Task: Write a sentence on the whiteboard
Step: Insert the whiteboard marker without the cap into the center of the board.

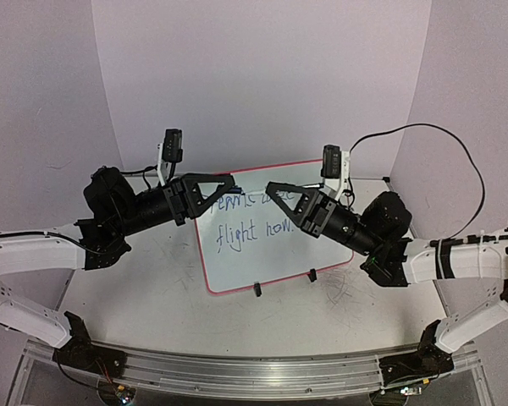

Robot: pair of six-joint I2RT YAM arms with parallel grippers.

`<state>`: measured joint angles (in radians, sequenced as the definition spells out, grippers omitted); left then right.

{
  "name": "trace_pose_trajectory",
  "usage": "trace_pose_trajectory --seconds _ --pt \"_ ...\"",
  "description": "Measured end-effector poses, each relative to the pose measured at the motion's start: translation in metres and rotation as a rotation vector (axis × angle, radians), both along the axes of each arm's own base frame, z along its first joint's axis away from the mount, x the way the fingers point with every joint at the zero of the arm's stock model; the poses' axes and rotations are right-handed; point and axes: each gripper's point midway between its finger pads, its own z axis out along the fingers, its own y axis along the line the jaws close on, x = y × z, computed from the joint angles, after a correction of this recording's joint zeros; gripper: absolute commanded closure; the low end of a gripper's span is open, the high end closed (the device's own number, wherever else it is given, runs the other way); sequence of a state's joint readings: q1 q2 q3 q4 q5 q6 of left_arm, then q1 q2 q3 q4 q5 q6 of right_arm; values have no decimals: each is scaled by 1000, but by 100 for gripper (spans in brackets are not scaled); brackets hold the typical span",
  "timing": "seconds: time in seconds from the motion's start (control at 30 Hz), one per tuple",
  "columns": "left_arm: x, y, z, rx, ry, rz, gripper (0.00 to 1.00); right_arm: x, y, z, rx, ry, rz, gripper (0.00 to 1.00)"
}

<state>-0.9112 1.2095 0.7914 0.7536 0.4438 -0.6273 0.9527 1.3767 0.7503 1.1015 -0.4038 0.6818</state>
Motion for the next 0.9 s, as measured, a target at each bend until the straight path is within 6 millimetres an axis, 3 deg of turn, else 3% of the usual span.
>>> trace_pose_trajectory --seconds 0.9 --pt "-2 -1 0 -3 -3 -6 100 -3 -4 5 25 -16 -3 100"
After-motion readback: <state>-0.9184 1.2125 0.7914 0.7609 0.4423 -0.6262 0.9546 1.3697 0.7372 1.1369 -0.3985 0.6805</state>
